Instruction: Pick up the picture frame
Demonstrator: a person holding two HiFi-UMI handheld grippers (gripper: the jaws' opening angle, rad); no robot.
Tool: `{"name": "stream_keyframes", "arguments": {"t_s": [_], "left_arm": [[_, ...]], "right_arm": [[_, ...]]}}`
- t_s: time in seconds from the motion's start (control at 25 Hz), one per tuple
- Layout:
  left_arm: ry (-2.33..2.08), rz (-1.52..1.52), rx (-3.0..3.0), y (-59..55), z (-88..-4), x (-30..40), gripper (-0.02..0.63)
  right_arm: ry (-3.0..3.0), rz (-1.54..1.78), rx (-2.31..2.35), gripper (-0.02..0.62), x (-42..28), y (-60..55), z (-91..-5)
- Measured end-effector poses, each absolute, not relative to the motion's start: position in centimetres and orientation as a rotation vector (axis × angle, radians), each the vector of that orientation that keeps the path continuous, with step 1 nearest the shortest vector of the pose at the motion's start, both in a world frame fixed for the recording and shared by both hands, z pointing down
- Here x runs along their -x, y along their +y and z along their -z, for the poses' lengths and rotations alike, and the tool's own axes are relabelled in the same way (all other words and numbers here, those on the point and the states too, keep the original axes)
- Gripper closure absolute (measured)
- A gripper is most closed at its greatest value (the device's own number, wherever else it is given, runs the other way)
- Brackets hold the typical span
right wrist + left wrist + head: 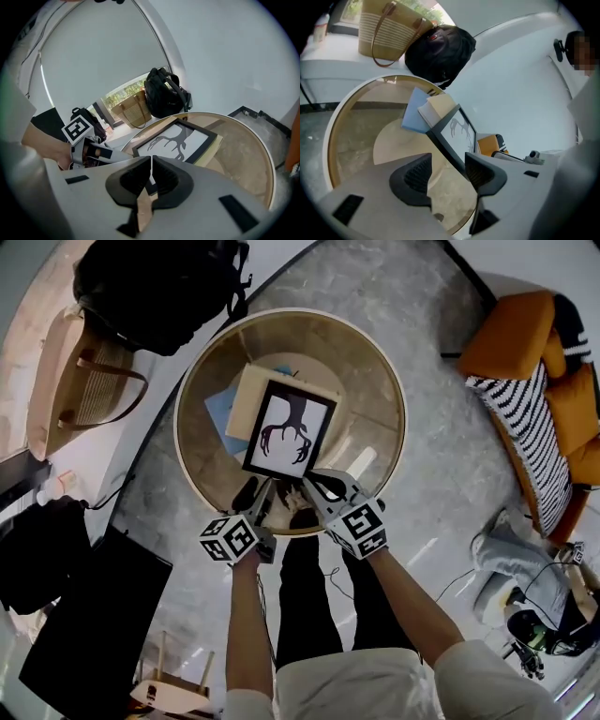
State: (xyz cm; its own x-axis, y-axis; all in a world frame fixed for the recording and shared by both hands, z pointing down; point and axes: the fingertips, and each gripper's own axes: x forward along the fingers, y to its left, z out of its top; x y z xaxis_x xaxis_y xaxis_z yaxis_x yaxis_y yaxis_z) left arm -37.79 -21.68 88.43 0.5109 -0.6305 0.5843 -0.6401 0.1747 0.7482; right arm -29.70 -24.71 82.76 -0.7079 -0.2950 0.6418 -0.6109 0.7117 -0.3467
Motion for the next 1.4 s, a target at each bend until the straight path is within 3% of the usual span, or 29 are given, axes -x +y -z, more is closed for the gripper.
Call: {"name": "stream_keyframes", "arguments": {"t_s": [0.12,0.8,1.4], "left_arm": [[-1.122,0.042,-1.447,-22.4,-89.7,37.7,0.375],[-1.024,0.157,-1.362,-27.3,-92.0,35.4,0.374],[-1.044,0.203,-1.273,-26.8,-90.4,34.0,0.428]], "right_arm": [[-2.336,-0.789,-0.716,0.56,29.2,-24.5,-83.6],[-2.275,-0.783,-0.774,0.56,25.7,-26.0,-85.1],[-2.263,-0.769,-0.821,0.56,21.2,-27.1,-84.2]]}}
